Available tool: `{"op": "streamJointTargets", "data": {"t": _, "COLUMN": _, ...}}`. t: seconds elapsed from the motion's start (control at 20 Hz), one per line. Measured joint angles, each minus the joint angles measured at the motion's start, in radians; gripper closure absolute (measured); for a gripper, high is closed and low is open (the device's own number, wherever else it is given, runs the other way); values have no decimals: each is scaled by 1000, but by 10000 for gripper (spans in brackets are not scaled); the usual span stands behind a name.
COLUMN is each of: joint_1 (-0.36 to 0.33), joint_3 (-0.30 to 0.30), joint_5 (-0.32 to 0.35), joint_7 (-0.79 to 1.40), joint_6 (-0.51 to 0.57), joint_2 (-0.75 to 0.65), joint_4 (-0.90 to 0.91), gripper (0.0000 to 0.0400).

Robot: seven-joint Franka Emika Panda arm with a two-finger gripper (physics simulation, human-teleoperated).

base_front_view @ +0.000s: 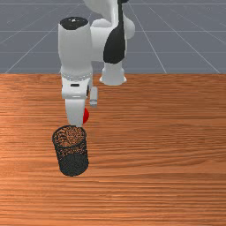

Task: Put the ball into the container

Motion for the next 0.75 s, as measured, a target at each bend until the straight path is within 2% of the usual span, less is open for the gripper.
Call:
{"op": "streamJointTargets", "data": {"t": 0.05, "joint_1": 2, "joint_3": -1, "joint_5": -1, "joint_7": 2, "joint_6": -16, "joint_2": 25, "joint_4": 40, "gripper": 121}}
{"op": "streamJointTargets", "data": {"t": 0.1, "joint_1": -10, "joint_3": 12, "joint_5": 21, "joint_7": -13, "joint_6": -99, "joint_2": 77, "joint_4": 140, "gripper": 120}}
{"op": "streamJointTargets", "data": {"t": 0.3, "joint_1": -21, "joint_3": 7, "joint_5": 18, "joint_7": -27, "joint_6": -177, "joint_2": 144, "joint_4": 234, "gripper": 120}}
{"op": "streamJointTargets", "data": {"t": 0.4, "joint_1": -22, "joint_3": 8, "joint_5": 19, "joint_7": -27, "joint_6": -139, "joint_2": 153, "joint_4": 207, "gripper": 120}}
{"op": "streamJointTargets", "data": {"t": 0.45, "joint_1": -21, "joint_3": 7, "joint_5": 17, "joint_7": -26, "joint_6": -167, "joint_2": 184, "joint_4": 246, "gripper": 120}}
{"op": "streamJointTargets", "data": {"t": 0.55, "joint_1": -22, "joint_3": 8, "joint_5": 19, "joint_7": -26, "joint_6": -97, "joint_2": 176, "joint_4": 186, "gripper": 120}}
{"op": "streamJointTargets", "data": {"t": 0.6, "joint_1": -22, "joint_3": 7, "joint_5": 19, "joint_7": -26, "joint_6": -95, "joint_2": 183, "joint_4": 189, "gripper": 121}}
{"op": "streamJointTargets", "data": {"t": 0.65, "joint_1": -21, "joint_3": 8, "joint_5": 19, "joint_7": -26, "joint_6": -95, "joint_2": 192, "joint_4": 198, "gripper": 111}}
{"op": "streamJointTargets", "data": {"t": 0.7, "joint_1": -22, "joint_3": 8, "joint_5": 20, "joint_7": -26, "joint_6": -66, "joint_2": 184, "joint_4": 177, "gripper": 75}}
{"op": "streamJointTargets", "data": {"t": 0.75, "joint_1": -23, "joint_3": 8, "joint_5": 21, "joint_7": -27, "joint_6": -35, "joint_2": 173, "joint_4": 152, "gripper": 63}}
